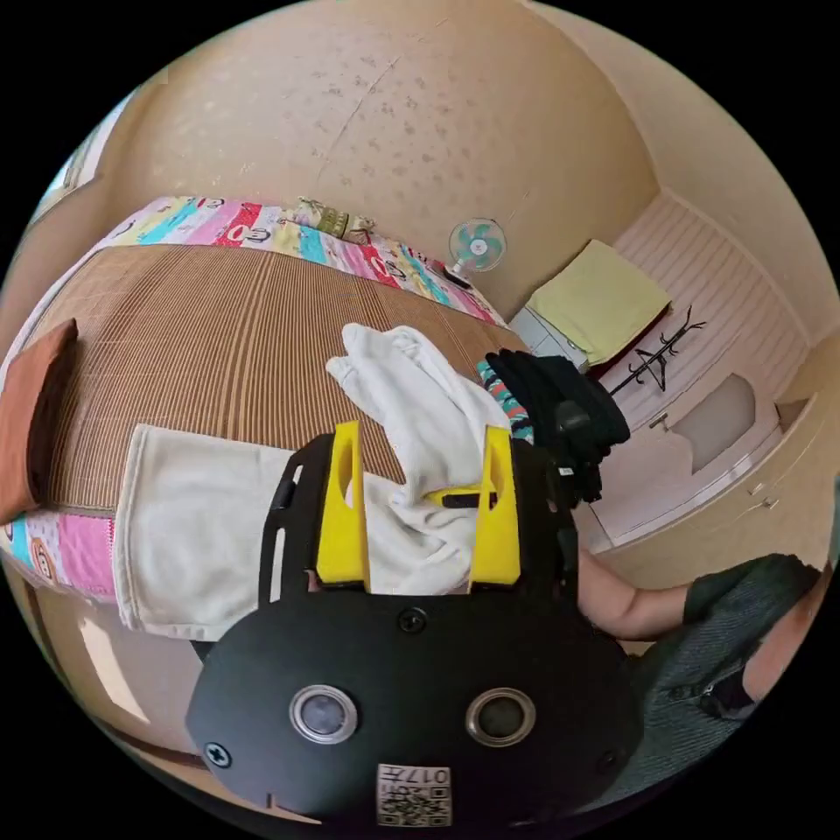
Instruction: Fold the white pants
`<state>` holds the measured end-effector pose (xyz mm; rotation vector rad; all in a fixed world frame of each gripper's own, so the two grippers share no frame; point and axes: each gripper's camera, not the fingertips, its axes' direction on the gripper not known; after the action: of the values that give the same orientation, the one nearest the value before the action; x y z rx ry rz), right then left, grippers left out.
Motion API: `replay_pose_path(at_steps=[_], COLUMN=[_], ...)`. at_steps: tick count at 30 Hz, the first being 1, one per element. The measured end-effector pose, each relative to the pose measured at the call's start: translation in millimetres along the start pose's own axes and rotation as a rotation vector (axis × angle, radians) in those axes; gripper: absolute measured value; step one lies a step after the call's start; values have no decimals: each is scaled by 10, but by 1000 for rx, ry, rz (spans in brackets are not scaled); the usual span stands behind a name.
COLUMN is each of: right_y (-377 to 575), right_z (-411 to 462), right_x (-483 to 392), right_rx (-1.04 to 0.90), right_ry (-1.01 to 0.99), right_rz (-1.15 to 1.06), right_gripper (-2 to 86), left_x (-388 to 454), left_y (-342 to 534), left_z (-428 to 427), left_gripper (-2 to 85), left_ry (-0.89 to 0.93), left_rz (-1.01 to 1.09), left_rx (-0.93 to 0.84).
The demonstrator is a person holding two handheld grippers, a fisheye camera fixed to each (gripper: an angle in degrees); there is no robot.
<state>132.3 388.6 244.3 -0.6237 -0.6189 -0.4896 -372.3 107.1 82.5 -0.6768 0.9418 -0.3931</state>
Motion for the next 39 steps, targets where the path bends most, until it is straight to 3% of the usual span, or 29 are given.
replay_pose_path(at_steps=[1, 3, 4, 7, 9, 13, 15, 16, 19, 21, 22, 24, 27, 28, 31, 35, 37, 39], right_y=[52, 112, 147, 266, 342, 157, 10, -110, -511, -672, -700, -623, -188, 64, 683, 1089, 987, 702], right_z=[122, 291, 393, 491, 212, -835, -1318, -1588, -1830, -1651, -1404, -893, 52, 387, 930, 1308, 1621, 1669], right_x=[-242, -591, -800, -935, -755, -511, -539, -492, -84, 250, 455, 757, 961, 943, 759, 391, 275, 301], right_rx=[-4, -23, -53, -135, -93, 73, 201, 265, 243, 229, 222, 221, 190, 175, 125, 23, -120, -257], right_ry=[56, 144, 218, 427, 483, 816, 836, 747, 385, 186, 72, -65, -226, -247, -118, 162, 381, 389], right_rz=[-44, -121, -186, -296, -304, -286, -325, -341, -318, -243, -201, -54, 173, 241, 383, 348, 262, 196], right_gripper=[99, 99, 98, 97, 99, 124, 134, 142, 179, 216, 221, 215, 182, 179, 220, 223, 117, 71], left_x=[-115, -498, -561, -592, -358, 163, 566, 657, 1005, 1172, 1168, 938, 292, 144, -306, -413, -455, -494], left_y=[-144, -537, -585, -715, -842, -1061, -1160, -1183, -1203, -1141, -1134, -1079, -940, -870, -384, 12, 18, -43], left_z=[139, 819, 974, 1405, 1197, 609, 102, -16, -523, -686, -677, -488, 17, 107, 273, 164, 153, 155], left_gripper=[250, 318, 319, 231, 136, 105, 101, 103, 113, 125, 127, 136, 151, 154, 130, 139, 151, 164], left_ry=[51, 427, 488, 593, 749, 974, 1046, 1045, 844, 490, 400, 91, -239, -273, -270, -313, -296, -231], left_rz=[-34, -187, -229, -296, -218, -57, 73, 102, 147, 128, 108, -20, -225, -268, -373, -479, -514, -554], left_rx=[-61, -264, -299, -383, -226, 89, 306, 341, 454, 495, 490, 463, 285, 251, 211, 254, 259, 293])
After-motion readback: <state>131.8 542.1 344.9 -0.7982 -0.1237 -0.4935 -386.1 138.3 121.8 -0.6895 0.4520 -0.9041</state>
